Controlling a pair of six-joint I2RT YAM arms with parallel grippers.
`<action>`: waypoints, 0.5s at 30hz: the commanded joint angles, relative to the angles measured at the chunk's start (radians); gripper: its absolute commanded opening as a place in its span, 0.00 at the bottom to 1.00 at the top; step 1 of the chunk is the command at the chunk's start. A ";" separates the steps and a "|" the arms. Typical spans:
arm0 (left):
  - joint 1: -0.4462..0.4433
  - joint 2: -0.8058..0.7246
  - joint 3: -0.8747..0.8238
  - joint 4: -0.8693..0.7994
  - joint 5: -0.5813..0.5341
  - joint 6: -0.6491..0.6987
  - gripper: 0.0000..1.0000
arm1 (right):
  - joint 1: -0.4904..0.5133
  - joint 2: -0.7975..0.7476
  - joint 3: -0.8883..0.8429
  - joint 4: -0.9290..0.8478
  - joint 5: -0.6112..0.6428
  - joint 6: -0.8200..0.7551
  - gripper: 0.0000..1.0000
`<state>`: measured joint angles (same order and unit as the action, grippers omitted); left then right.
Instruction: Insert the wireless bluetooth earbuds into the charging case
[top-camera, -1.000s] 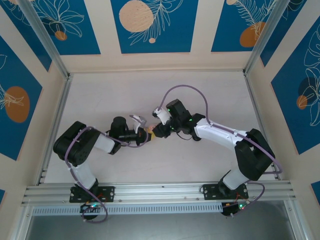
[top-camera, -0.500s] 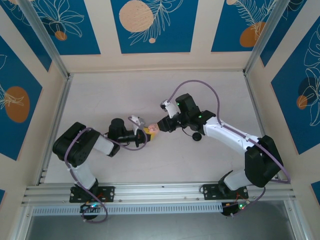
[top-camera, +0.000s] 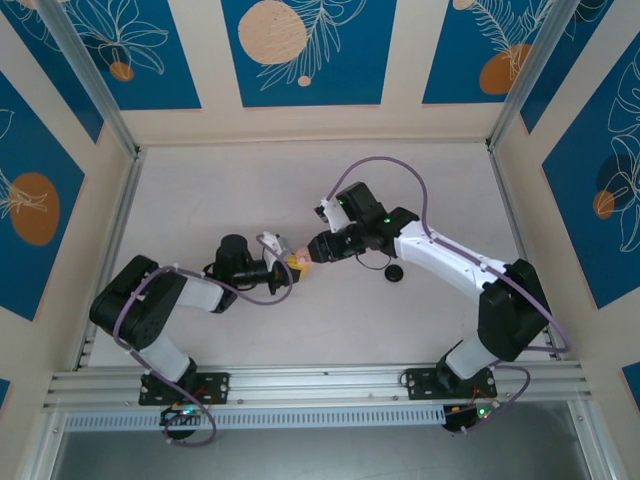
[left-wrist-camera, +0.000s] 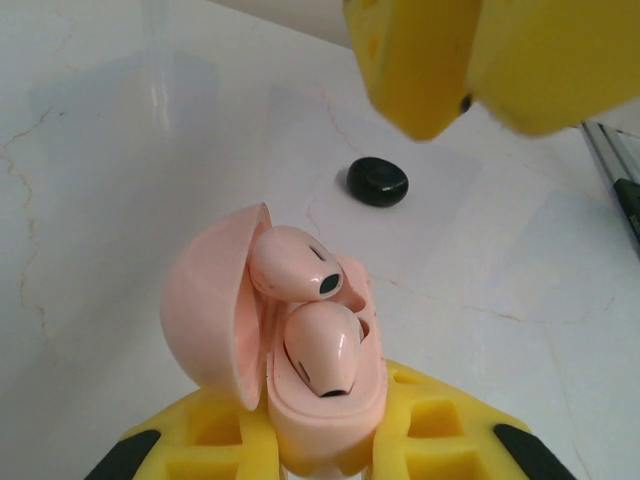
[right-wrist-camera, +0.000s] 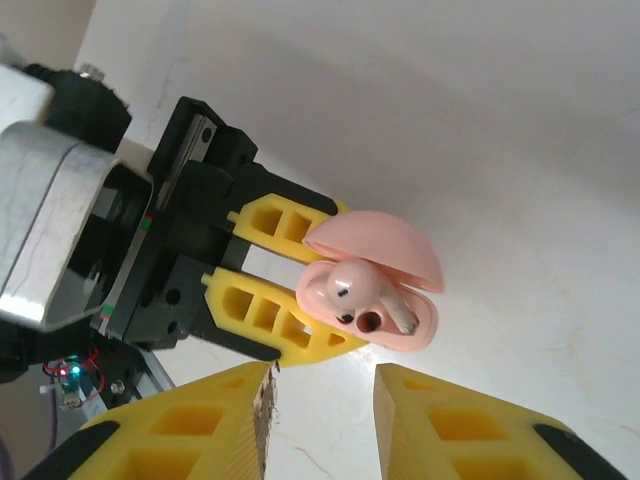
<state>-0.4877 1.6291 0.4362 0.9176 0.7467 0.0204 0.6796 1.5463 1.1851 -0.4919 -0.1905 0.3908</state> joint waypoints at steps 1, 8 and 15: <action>-0.014 -0.021 0.012 -0.056 -0.012 0.053 0.13 | 0.014 0.031 0.040 -0.029 -0.009 0.085 0.33; -0.020 -0.034 0.013 -0.084 -0.021 0.062 0.13 | 0.038 0.083 0.082 -0.049 0.032 0.103 0.36; -0.023 -0.047 0.015 -0.097 -0.024 0.065 0.13 | 0.048 0.138 0.111 -0.061 0.049 0.110 0.36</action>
<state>-0.4980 1.6051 0.4366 0.8299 0.7223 0.0608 0.7193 1.6577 1.2659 -0.5213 -0.1528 0.4812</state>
